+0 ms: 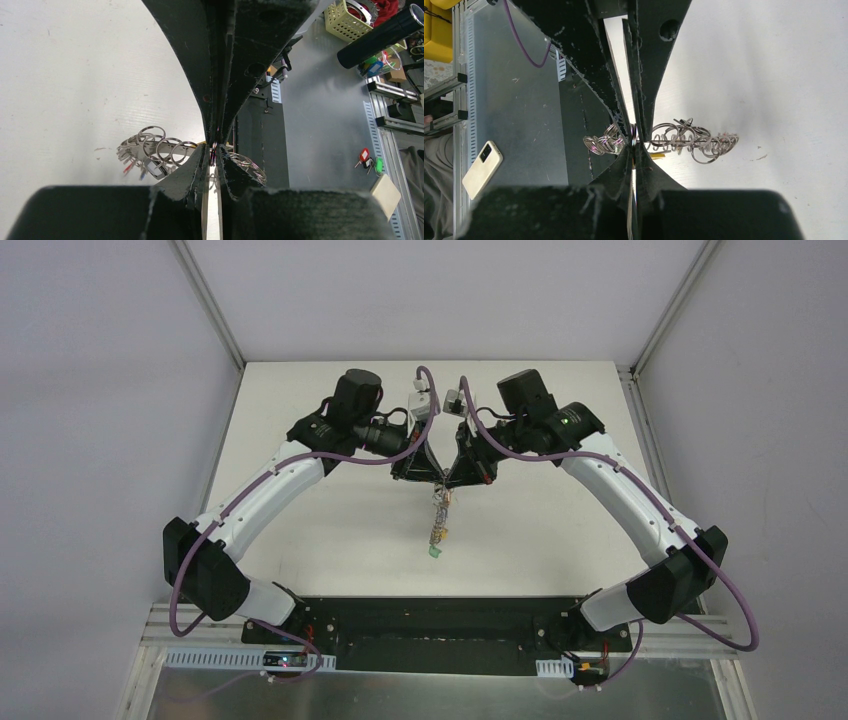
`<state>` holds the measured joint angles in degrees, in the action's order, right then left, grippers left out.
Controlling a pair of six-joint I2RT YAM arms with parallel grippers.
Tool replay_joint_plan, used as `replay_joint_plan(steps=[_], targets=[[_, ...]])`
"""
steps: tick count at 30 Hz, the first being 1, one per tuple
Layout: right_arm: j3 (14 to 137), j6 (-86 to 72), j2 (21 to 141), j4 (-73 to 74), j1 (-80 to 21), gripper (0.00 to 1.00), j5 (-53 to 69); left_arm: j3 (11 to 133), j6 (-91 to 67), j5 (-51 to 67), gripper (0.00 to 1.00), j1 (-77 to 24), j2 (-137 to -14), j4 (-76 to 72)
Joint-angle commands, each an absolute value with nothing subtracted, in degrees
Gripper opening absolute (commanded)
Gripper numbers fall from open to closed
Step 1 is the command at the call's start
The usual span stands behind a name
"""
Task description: Put the keys on the keyring
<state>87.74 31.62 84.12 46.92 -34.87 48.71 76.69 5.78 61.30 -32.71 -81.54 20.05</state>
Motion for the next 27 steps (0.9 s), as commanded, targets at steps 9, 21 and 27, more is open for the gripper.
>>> replay_joint_plan(steps=[9,21,27], targets=[[88.6,32.1,83.4,45.0,-35.2,0.0,49.1,78.1,6.9,64.0,0.0,-33.0,-80.8,19.1],[84.9,27.6,79.0,39.7,-29.5,0.32,56.1,71.6,-11.6,68.1,0.0,-31.1,-76.8,-4.5],[82.2,26.3,76.6,37.3,-27.1,0.34,58.4,70.2,-17.5,68.6,0.0,-30.9,-76.6,-11.3]])
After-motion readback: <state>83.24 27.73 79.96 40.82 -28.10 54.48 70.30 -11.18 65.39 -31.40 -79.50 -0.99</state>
